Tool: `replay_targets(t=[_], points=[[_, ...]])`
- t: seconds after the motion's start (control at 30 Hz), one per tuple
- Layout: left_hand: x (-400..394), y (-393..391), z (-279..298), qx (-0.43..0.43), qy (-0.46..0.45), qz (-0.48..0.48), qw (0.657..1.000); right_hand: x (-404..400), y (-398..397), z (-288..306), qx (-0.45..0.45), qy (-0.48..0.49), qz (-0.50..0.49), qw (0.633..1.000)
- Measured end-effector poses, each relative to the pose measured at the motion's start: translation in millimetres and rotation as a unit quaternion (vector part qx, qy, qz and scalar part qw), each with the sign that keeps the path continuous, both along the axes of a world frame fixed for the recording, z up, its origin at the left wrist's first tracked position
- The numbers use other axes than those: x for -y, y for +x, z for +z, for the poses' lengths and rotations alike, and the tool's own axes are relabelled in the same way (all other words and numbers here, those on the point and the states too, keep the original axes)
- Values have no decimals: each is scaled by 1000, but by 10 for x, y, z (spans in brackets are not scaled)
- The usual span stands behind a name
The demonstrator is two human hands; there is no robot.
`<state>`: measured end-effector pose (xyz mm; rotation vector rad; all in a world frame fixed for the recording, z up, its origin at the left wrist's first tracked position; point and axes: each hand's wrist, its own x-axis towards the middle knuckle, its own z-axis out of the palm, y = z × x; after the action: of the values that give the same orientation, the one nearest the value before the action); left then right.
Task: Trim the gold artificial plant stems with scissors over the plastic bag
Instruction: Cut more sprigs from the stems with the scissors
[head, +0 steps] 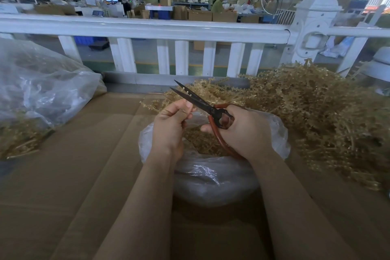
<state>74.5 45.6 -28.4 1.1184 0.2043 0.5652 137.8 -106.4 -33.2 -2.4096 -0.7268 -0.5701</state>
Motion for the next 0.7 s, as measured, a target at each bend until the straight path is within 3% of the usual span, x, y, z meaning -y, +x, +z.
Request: replay_targets(t=[0.5,0.7], points=[[-25,22,-18,29,54,36,997,31,32,-19,-29,2,9,1000],[-16,43,-55,38,116,71,990,52,36,-9,-23,-14,0,1000]])
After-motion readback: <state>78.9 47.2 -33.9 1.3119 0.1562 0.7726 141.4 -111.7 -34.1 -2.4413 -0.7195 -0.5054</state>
